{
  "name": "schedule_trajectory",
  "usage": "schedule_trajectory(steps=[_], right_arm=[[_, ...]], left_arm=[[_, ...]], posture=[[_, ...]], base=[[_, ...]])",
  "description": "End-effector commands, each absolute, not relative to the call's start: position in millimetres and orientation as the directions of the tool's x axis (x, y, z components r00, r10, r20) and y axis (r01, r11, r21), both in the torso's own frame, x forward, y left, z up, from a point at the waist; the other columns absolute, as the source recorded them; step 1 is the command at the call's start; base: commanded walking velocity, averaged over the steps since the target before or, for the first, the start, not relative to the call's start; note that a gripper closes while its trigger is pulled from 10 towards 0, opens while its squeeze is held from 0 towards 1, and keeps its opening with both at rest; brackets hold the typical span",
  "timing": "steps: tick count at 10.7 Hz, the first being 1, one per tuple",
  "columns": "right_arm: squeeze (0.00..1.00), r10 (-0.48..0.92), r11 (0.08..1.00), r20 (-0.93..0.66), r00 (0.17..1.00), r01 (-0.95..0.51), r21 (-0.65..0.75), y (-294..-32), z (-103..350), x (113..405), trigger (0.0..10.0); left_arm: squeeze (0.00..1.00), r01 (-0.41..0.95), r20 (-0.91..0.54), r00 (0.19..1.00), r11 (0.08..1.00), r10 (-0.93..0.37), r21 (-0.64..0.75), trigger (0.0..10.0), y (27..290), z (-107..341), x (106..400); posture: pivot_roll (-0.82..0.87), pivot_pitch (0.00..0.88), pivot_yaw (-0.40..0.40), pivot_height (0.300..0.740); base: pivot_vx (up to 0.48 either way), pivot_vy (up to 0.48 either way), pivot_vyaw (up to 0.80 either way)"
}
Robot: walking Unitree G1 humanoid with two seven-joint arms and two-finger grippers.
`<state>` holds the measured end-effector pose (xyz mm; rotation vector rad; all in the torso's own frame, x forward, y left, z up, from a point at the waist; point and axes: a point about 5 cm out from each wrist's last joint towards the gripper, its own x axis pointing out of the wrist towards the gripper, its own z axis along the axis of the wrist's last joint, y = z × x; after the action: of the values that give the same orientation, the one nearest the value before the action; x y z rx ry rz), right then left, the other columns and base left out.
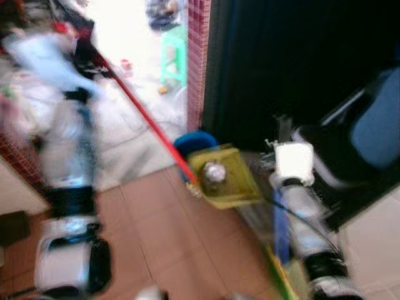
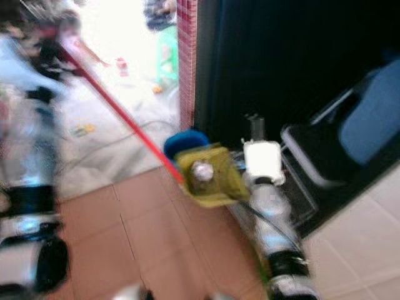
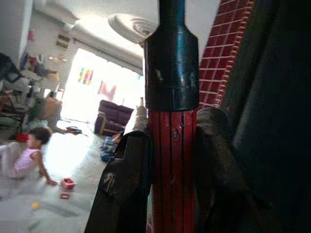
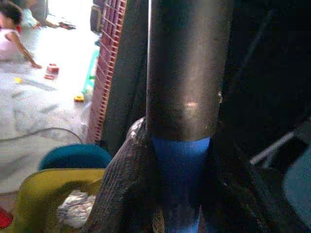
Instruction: Sweep floor
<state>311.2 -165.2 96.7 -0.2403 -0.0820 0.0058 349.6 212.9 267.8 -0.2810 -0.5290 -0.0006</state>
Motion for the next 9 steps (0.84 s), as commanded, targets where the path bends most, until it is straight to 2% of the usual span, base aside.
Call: schedule_trajectory(steps=[1, 9], right_arm=[[0.00, 0.001, 0.968, 0.117, 0.993, 0.029, -0.250, -173.3, 106.3, 314.0, 10.0], [0.00, 0.007, 0.967, 0.116, 0.993, 0.023, -0.253, -174.0, 104.1, 313.1, 10.0]], left_arm=[[0.00, 0.079, 0.570, 0.819, 0.972, 0.064, -0.222, 10.0, 208.6, 287.3, 347.5], [0.00, -0.022, 0.586, 0.802, 0.986, 0.117, -0.167, 10.0, 220.0, 289.3, 352.3]], posture=[[-0.05, 0.000, 0.013, 0.740], [-0.06, 0.000, 0.013, 0.740]], base=[[0.450, 0.000, 0.00], [0.448, 0.000, 0.00]])
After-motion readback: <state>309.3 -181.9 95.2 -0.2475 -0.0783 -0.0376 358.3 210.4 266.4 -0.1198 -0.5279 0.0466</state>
